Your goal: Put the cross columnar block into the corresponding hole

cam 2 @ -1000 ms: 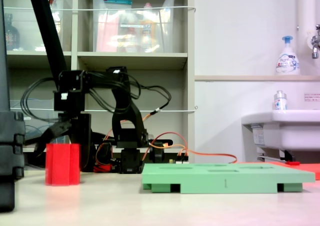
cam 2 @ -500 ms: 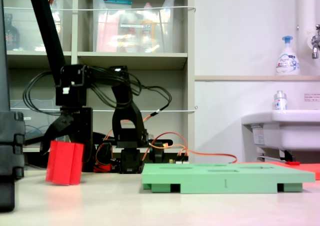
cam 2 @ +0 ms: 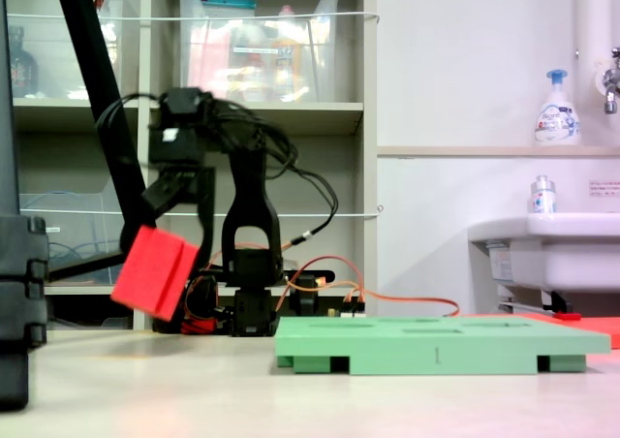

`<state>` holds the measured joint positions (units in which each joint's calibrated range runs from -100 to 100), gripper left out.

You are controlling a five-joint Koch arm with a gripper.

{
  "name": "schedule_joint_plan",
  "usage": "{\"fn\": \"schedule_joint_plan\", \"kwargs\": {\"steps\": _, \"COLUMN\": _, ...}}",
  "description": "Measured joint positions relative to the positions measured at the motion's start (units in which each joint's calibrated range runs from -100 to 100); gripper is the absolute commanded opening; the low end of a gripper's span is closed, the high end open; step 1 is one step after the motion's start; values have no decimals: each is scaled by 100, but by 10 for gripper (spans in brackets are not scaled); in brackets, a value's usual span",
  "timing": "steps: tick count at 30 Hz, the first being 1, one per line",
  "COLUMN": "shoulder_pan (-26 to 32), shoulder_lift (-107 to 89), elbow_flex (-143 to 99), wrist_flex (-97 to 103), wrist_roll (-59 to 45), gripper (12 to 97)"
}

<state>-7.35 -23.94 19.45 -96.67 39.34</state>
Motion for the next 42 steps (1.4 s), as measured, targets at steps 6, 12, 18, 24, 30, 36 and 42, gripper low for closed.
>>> {"fn": "schedule_joint_plan", "kwargs": {"steps": 6, "shoulder_pan": 650, "shoulder_lift": -848, "elbow_flex": 0, "wrist_flex": -69, "wrist_roll": 552, "gripper": 262}}
{"fn": "schedule_joint_plan", "kwargs": {"steps": 12, "shoulder_pan": 1656, "shoulder_lift": -821, "elbow_flex": 20, "wrist_flex": -98, "wrist_roll": 1201, "gripper": 242}}
{"fn": "schedule_joint_plan", "kwargs": {"steps": 18, "shoulder_pan": 2520, "shoulder_lift": 465, "elbow_flex": 1744, "wrist_flex": -166, "wrist_roll": 2022, "gripper": 244}}
{"fn": "schedule_joint_plan", "kwargs": {"steps": 24, "shoulder_pan": 3004, "shoulder_lift": 2038, "elbow_flex": 3008, "wrist_flex": -186, "wrist_roll": 2662, "gripper": 245}}
{"fn": "schedule_joint_plan", "kwargs": {"steps": 30, "shoulder_pan": 3302, "shoulder_lift": 3707, "elbow_flex": 4478, "wrist_flex": -196, "wrist_roll": 3067, "gripper": 261}}
{"fn": "schedule_joint_plan", "kwargs": {"steps": 36, "shoulder_pan": 3385, "shoulder_lift": 4022, "elbow_flex": 4478, "wrist_flex": -166, "wrist_roll": 3302, "gripper": 261}}
{"fn": "schedule_joint_plan", "kwargs": {"steps": 42, "shoulder_pan": 3409, "shoulder_lift": 4200, "elbow_flex": 4478, "wrist_flex": -10, "wrist_roll": 3346, "gripper": 261}}
